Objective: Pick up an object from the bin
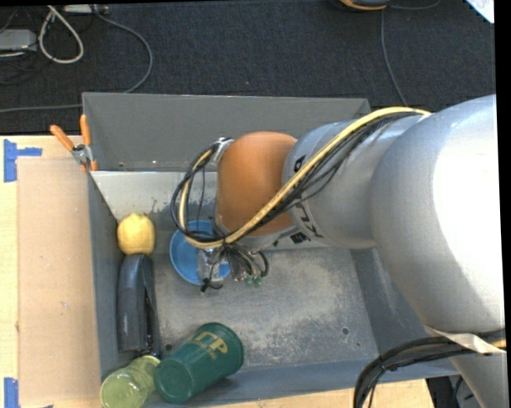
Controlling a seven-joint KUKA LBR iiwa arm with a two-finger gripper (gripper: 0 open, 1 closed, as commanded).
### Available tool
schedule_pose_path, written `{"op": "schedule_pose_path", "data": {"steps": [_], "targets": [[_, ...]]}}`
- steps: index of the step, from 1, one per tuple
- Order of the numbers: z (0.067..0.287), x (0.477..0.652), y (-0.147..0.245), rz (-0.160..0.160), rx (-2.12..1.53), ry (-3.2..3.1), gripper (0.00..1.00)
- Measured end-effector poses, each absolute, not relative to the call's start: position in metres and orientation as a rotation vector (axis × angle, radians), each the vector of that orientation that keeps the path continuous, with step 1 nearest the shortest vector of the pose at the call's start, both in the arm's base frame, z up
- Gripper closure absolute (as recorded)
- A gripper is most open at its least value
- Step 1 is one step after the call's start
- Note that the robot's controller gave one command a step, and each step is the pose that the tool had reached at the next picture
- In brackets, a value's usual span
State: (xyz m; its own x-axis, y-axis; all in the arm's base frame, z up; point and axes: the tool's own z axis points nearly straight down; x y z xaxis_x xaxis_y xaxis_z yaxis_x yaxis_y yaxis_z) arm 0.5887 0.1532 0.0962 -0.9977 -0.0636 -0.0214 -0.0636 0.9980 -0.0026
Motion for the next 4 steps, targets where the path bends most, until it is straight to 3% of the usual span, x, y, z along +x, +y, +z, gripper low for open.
{"op": "schedule_pose_path", "data": {"steps": [1, 2, 3, 4], "targets": [[0.071, 0.597, 0.153, -0.002, -0.014, 3.122, 1.00], [0.071, 0.595, 0.151, -0.003, -0.034, 3.124, 1.00], [0.069, 0.556, 0.186, -0.005, -0.228, 3.121, 1.00], [0.070, 0.583, 0.148, -0.008, -0.102, 3.118, 1.00]]}}
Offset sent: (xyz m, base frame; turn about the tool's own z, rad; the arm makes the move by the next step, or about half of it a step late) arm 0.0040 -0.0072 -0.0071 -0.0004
